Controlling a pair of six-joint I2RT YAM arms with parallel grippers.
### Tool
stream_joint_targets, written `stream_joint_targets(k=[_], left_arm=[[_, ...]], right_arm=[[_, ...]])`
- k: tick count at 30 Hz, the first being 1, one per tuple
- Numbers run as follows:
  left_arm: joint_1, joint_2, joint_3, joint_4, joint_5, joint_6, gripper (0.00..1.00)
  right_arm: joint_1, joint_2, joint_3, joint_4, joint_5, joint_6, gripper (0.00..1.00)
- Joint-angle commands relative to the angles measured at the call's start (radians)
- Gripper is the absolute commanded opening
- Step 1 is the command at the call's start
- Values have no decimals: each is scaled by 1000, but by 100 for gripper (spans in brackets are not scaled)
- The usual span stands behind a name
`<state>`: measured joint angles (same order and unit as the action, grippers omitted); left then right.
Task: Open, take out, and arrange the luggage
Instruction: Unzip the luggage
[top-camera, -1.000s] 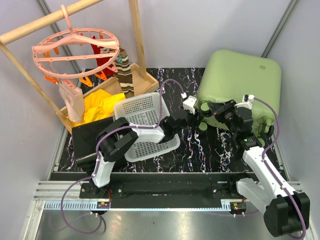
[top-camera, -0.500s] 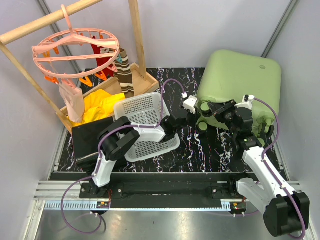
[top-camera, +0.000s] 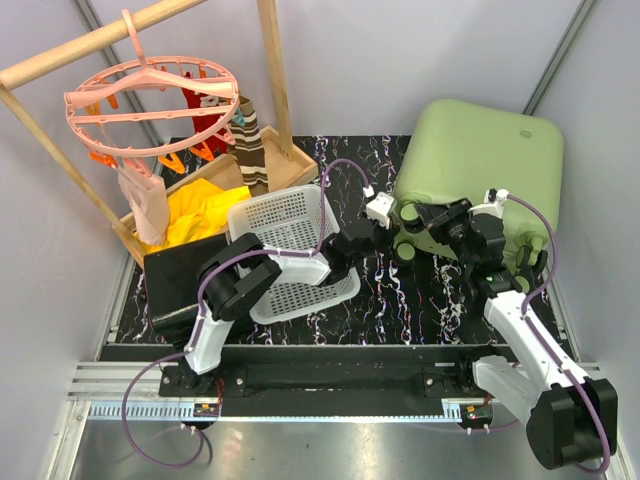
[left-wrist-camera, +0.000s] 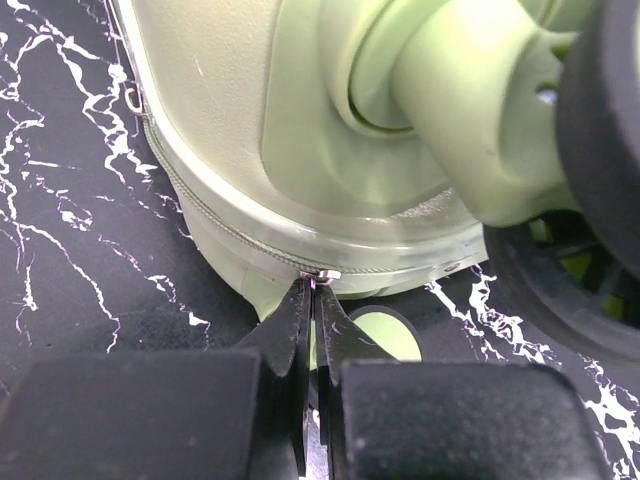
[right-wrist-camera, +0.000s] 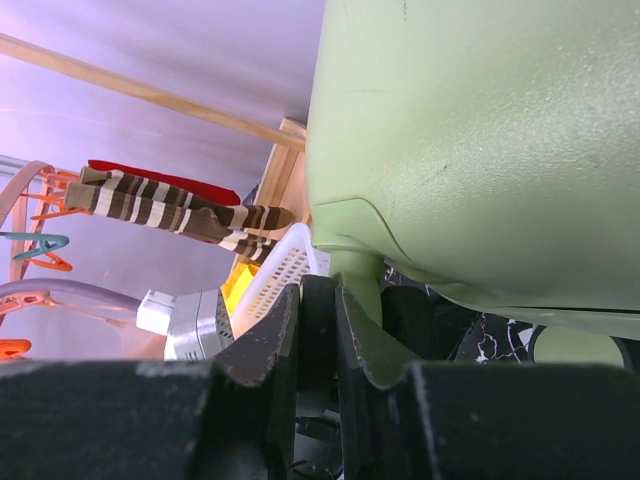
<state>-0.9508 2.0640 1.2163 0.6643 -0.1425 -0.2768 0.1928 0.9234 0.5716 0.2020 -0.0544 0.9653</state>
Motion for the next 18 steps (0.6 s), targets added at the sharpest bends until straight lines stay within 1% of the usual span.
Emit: stream_joint_targets(k=[1, 8, 13, 18], left_arm=[[-17, -13, -26, 233, 40, 28, 0], [-31, -28, -112, 340, 67, 57, 0], [-29, -21, -110, 353, 80, 67, 0], [-39, -19, -118, 380, 92, 67, 0]], right_arm=[[-12, 37, -7, 63, -13, 1, 10], [-12, 129, -6, 155, -119, 33, 5], [-10, 169, -7, 180, -142, 41, 2], [-10, 173, -7, 180, -134, 33, 2]])
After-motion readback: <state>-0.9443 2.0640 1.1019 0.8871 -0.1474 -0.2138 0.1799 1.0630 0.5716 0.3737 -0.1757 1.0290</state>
